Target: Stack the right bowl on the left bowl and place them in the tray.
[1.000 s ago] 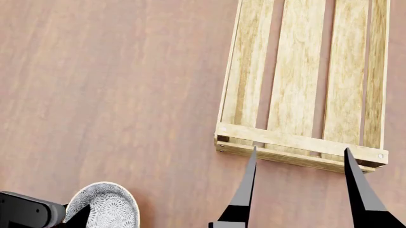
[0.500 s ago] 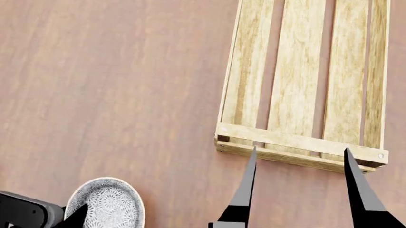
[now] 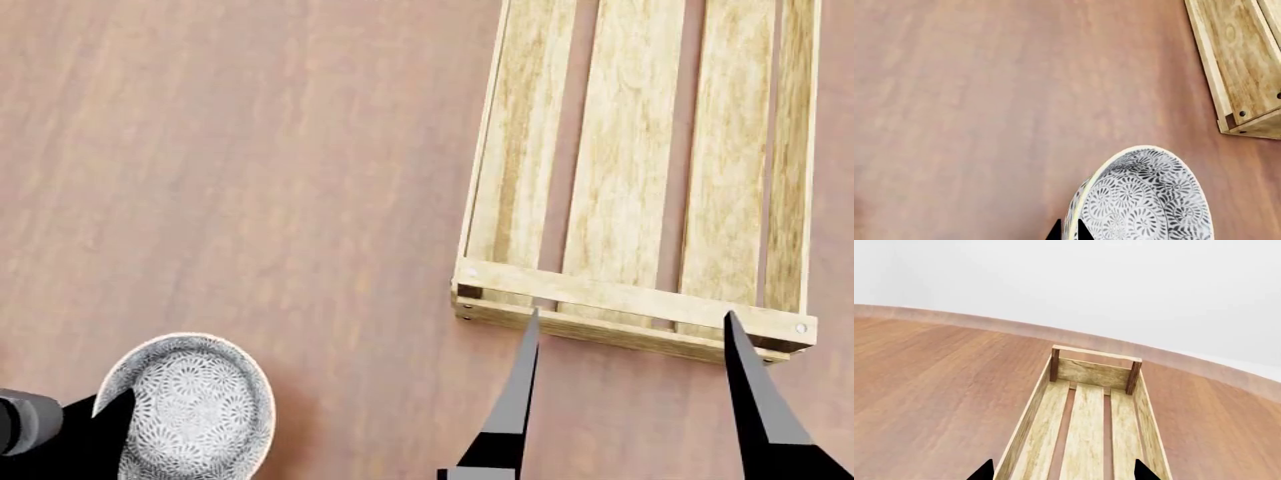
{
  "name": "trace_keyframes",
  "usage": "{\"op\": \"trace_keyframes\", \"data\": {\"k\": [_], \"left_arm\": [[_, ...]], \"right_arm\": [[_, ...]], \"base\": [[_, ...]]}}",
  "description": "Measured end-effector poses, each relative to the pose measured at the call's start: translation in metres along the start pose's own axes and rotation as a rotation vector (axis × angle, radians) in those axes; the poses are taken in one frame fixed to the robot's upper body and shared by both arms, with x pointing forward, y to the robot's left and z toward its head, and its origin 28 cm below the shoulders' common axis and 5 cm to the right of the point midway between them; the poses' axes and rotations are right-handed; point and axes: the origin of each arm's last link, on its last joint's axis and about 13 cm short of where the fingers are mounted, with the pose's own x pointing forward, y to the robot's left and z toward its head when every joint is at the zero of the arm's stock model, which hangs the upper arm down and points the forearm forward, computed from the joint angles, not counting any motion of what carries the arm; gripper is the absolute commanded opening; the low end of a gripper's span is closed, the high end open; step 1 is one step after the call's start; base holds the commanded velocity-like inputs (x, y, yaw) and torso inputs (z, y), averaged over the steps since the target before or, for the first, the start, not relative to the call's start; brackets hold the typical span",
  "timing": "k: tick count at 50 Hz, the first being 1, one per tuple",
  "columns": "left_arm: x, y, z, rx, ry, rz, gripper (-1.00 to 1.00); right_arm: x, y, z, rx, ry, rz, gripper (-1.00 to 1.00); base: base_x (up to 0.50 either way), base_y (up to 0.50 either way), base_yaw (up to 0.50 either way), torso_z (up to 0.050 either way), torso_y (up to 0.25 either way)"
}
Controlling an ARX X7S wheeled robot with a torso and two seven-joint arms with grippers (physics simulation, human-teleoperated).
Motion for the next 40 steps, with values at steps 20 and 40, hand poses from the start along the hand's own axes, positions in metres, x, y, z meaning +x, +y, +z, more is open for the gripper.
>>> {"op": "trace_keyframes", "data": {"k": [20,40], "left_arm": [[-0.016,0.014,0.03,-0.107,-0.08,0.084,-1.0],[-0.033,0.032,0.05,-0.195,-0.149,0.21,-1.0]], "right_arm": [[0.0,0.0,0.003,0.002,-0.002,-0.001,1.0],[-0.001,0.0,0.003,0.0,-0.001,-0.001,1.0]], "base": [[0.0,0.0,0.0,0.0,0.0],[0.0,0.0,0.0,0.0,0.0]]}}
